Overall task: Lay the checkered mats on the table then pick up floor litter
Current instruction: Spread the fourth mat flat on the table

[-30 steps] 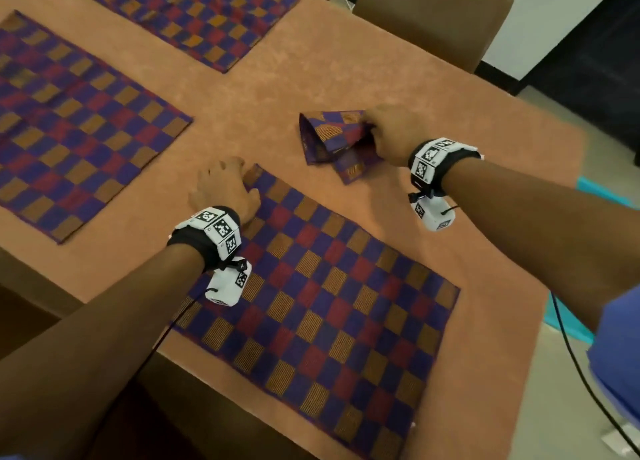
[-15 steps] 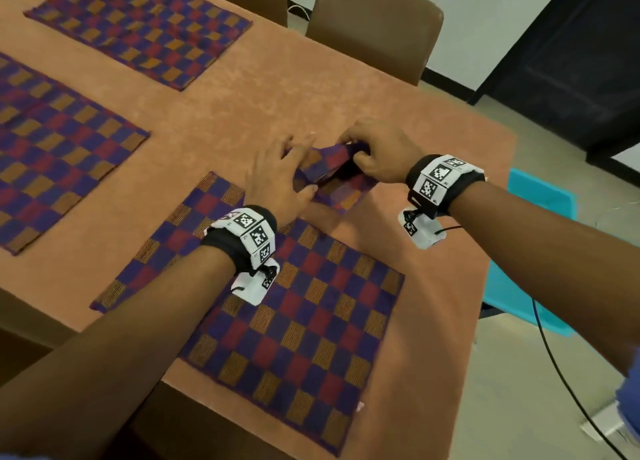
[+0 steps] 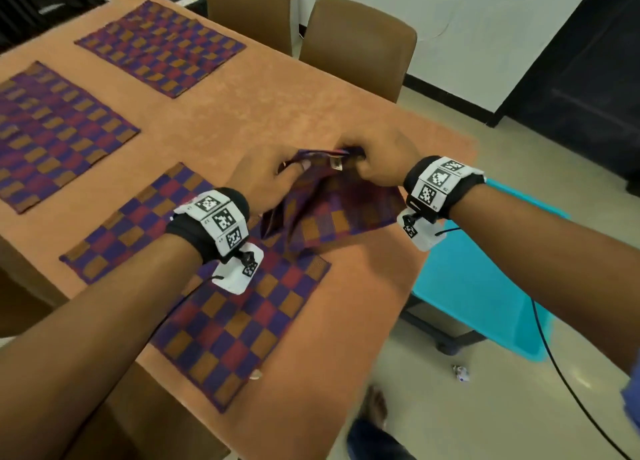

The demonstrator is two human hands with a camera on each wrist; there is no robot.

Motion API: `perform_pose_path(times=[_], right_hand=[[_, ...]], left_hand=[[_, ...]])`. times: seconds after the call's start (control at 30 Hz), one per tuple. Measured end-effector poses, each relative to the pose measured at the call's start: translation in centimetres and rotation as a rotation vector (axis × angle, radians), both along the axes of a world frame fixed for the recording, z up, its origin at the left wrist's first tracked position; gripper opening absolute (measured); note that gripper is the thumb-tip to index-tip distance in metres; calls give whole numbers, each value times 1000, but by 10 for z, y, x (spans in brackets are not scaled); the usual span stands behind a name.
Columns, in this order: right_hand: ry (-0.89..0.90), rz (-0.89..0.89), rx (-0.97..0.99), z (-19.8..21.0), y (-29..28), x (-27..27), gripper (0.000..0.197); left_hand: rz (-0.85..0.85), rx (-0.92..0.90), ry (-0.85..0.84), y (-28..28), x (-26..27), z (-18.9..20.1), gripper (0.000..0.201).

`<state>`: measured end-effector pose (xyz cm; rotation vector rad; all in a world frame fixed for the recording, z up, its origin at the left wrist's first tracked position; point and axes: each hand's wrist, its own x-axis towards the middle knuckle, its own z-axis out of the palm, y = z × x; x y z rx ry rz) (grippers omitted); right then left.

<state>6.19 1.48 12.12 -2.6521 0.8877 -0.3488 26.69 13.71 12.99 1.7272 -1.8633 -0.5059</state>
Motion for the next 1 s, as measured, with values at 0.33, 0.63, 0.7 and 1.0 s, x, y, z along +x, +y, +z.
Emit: perform_pose_path(times=[0.33,0.63,0.7,1.0], right_hand=[[-111,-23,-84,31,-16,-69,26],[-132,-167,149,16,-31,-80,39],[-142,-109,278,21,-37,-81,40],[-71,81,251,0,-95,-56,51]], left_hand=[[122,70,354,7,-54,35,37],[41,205,510,-15,-91,50,34],[13,186,501,-25,-92,50,31],[92,48,308,-92,-54,65,30]])
